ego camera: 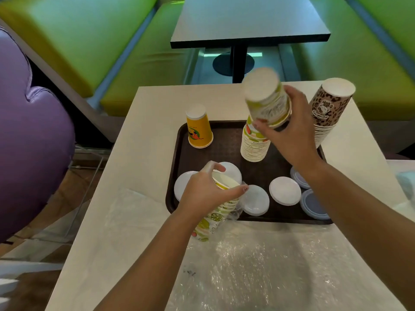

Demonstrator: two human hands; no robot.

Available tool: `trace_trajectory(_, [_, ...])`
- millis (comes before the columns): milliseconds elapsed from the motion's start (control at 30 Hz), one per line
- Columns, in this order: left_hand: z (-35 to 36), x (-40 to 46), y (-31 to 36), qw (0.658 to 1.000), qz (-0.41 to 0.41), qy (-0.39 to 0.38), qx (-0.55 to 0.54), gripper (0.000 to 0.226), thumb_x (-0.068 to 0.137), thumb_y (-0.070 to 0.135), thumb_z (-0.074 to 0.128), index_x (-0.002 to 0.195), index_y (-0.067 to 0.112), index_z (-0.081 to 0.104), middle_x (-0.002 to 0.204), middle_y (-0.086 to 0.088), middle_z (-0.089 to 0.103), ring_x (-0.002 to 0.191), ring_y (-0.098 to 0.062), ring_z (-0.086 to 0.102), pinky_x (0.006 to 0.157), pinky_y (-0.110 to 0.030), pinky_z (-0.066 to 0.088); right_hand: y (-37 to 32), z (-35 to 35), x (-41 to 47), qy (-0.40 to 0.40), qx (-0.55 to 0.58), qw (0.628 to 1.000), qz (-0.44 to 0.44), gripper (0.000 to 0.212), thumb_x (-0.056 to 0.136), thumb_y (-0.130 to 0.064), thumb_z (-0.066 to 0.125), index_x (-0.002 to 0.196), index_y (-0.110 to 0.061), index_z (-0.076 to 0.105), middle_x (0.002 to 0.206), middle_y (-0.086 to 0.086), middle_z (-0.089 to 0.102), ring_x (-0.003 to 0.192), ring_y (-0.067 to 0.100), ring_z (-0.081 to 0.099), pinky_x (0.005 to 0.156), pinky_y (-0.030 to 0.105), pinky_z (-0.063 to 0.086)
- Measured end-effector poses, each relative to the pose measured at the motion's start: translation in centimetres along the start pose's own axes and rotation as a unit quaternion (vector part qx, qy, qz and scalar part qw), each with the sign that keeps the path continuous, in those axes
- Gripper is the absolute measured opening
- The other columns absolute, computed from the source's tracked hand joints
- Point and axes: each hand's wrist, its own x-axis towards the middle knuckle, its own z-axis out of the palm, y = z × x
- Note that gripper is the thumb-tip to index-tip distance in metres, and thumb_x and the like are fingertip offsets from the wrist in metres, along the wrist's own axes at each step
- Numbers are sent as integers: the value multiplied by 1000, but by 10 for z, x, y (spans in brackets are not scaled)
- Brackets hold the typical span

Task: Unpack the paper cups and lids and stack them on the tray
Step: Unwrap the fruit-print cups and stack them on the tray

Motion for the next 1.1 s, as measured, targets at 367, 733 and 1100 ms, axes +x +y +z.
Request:
trace_trajectory(367, [3,6,-2,1000,-17,-23,2,61,66,58,75,115,33,48,100,12,56,82,-3,53,59,-10,41,25,18,20,-86,18,977,197,73,73,-30,80,132,-12,41,130,4,57,117,17,55,98,33,47])
trace_trajectory(733, [7,10,-8,999,-26,-25,0,65,63,60,76,116,35,47,105,11,56,93,-8,55,75,-24,51,49,32,3,-119,-6,965,235,68,72,-28,80,128,-11,45,129,5,57,118,19,54,98,37,47])
trace_trajectory(1100, [12,0,-9,1000,-1,-13,-28,87,60,50,83,131,29,35,107,14,51,96,-5,50,67,-12,40,-27,21,-66,-211,120,963,115,45,86,-31,67,126,-28,47,125,-10,52,117,2,51,97,29,47])
